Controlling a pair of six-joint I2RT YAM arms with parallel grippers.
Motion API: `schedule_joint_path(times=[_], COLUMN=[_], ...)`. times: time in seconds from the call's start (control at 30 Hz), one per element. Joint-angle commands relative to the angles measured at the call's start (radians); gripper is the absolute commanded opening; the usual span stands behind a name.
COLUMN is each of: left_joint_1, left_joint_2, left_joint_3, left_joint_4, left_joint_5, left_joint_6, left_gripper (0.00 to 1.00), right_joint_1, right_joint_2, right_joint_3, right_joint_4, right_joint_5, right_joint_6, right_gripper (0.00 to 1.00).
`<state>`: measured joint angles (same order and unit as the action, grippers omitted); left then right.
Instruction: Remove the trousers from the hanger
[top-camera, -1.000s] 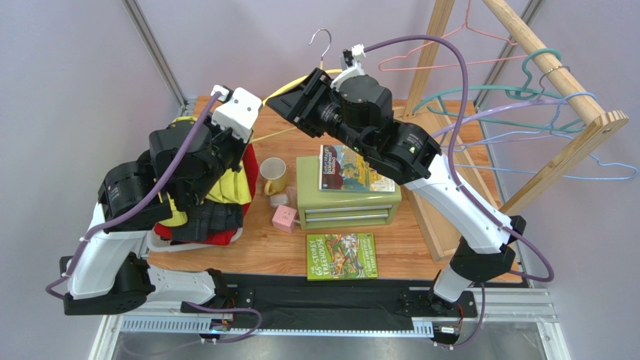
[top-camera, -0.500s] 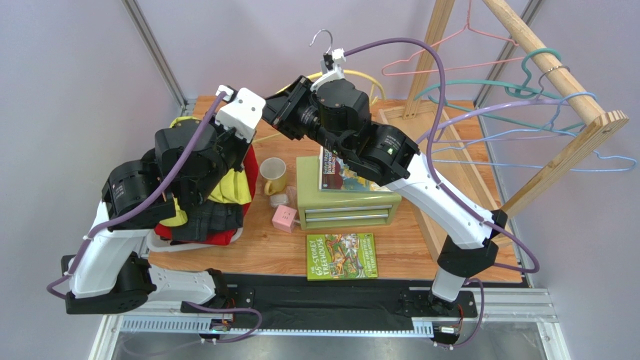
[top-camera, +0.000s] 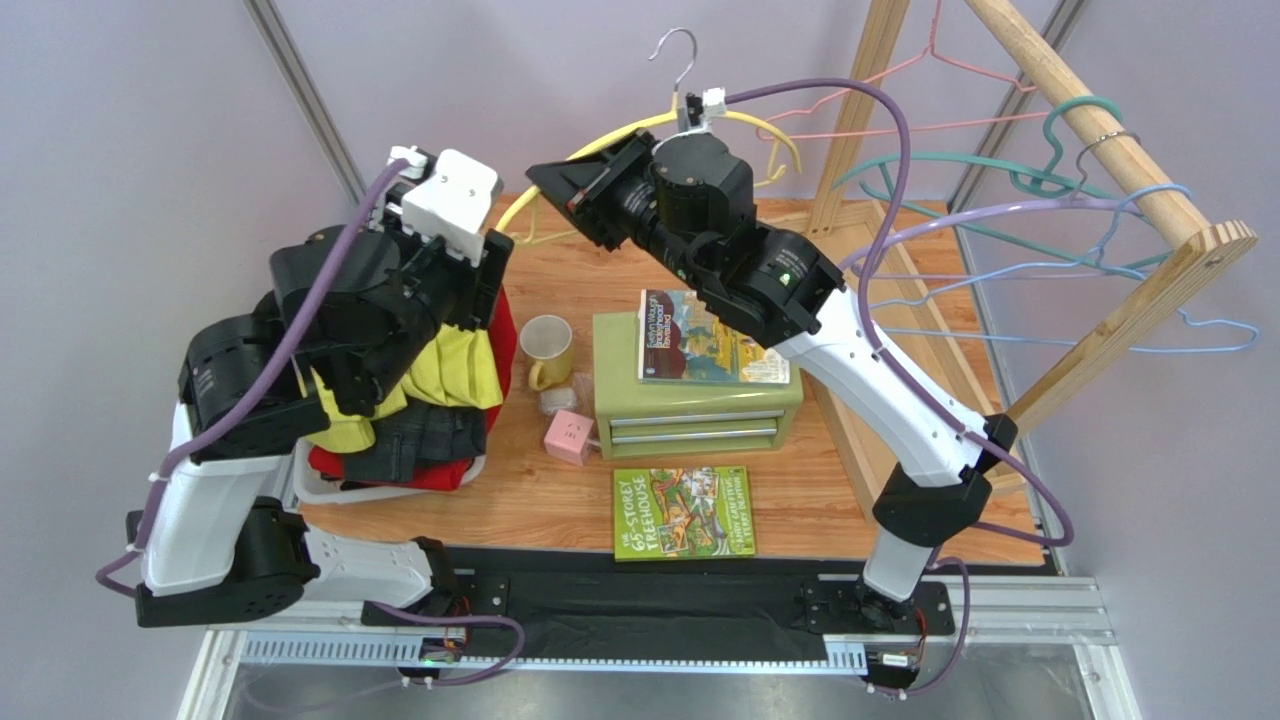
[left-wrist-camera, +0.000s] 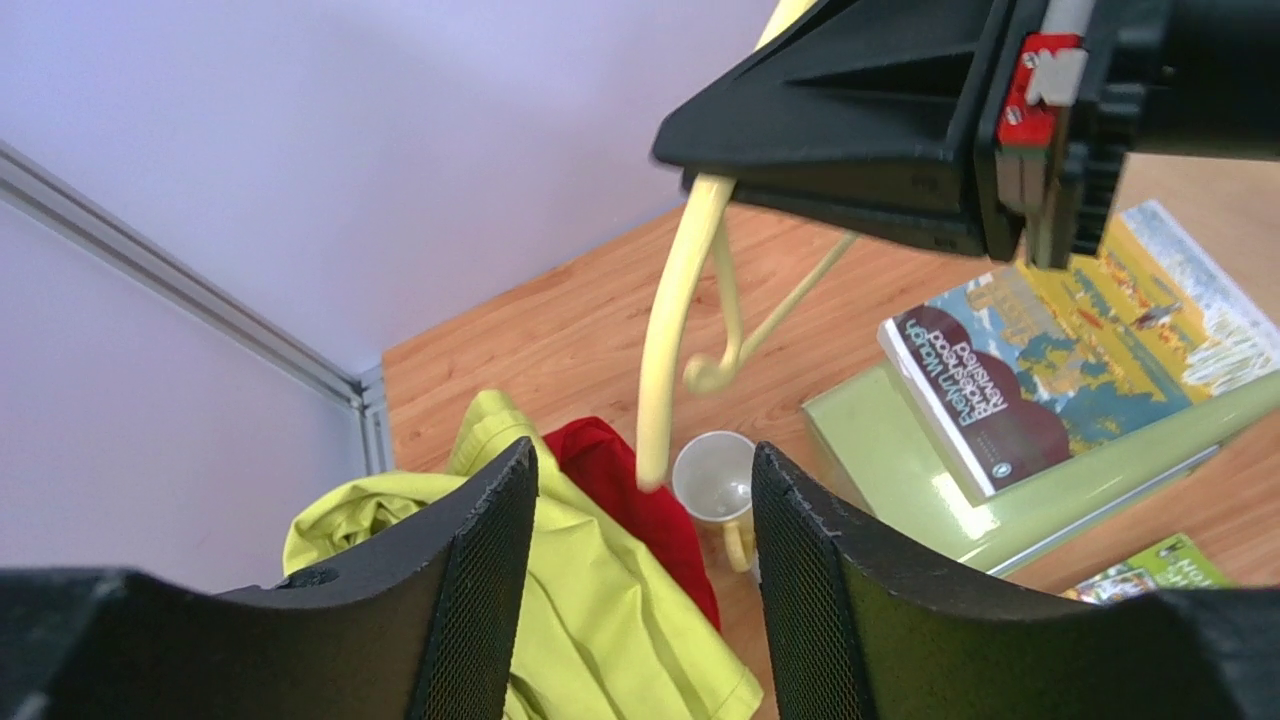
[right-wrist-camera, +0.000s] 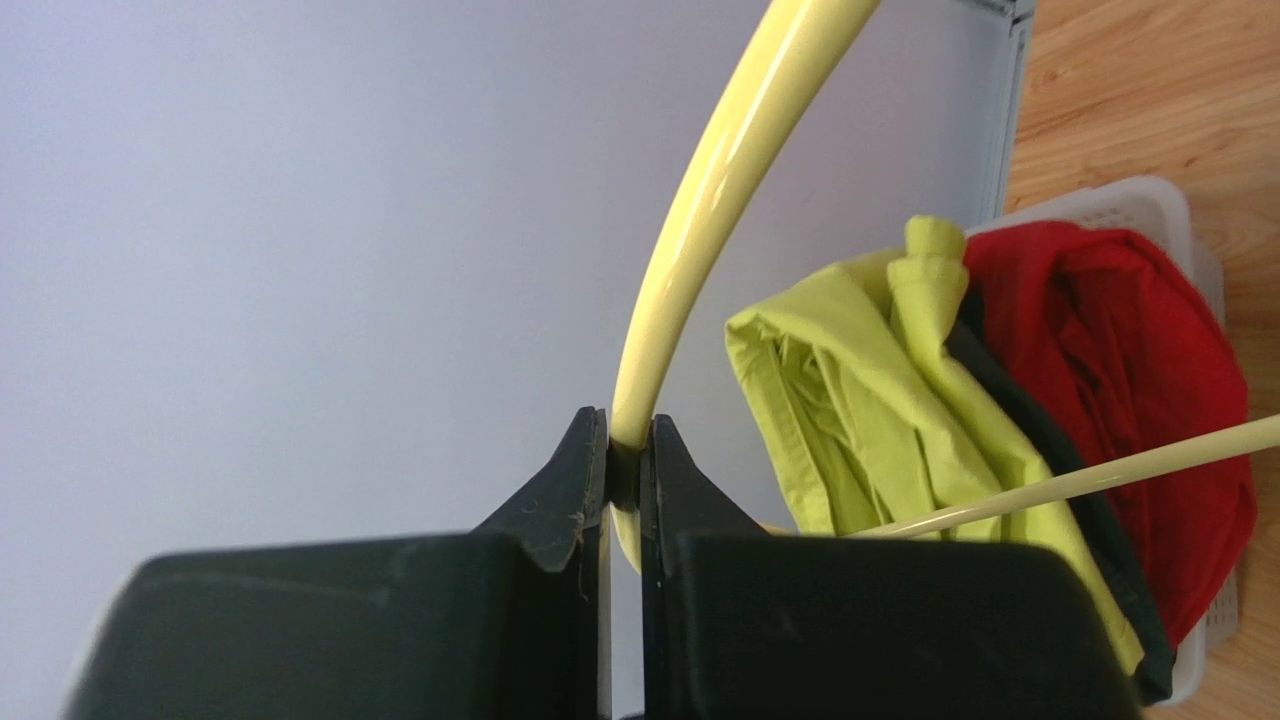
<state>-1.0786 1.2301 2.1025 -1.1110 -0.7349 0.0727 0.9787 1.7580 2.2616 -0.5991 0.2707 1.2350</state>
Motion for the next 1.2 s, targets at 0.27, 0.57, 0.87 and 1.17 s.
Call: schedule_joint_path(times=[0.27,0.57,0.87,1.17], left_joint_1=[-0.003,-0.003,-0.003,-0.001], left_joint_2=[-0.09,-0.077,-0.034,-0.008], left_joint_3=[0.044,0.06,0.119,0.143], left_joint_4=[0.007,-0.013,-0.044,-0.058], left_joint_5=[-0.026,0.022,0.042,0.065], left_joint_6=[-0.047,-0.056,-0.045,-0.05], left_gripper=[0.59,0.58,0.57,0.57], right_joint_1=[-0.19,-0.337,-0.422,-0.472], right_joint_2=[-0.091,-0.144,-0.15,-0.124], right_joint_3=[-0.046,-0.149,-0.183,-0.166], right_joint_4=[0.258,0.361,0.417,0.395], right_joint_5=[0.196,0.278,0.344,0.465], right_joint_6=[0.168,0.302,0.42,0.54], right_gripper=[0.0,0.0,0.0,0.0])
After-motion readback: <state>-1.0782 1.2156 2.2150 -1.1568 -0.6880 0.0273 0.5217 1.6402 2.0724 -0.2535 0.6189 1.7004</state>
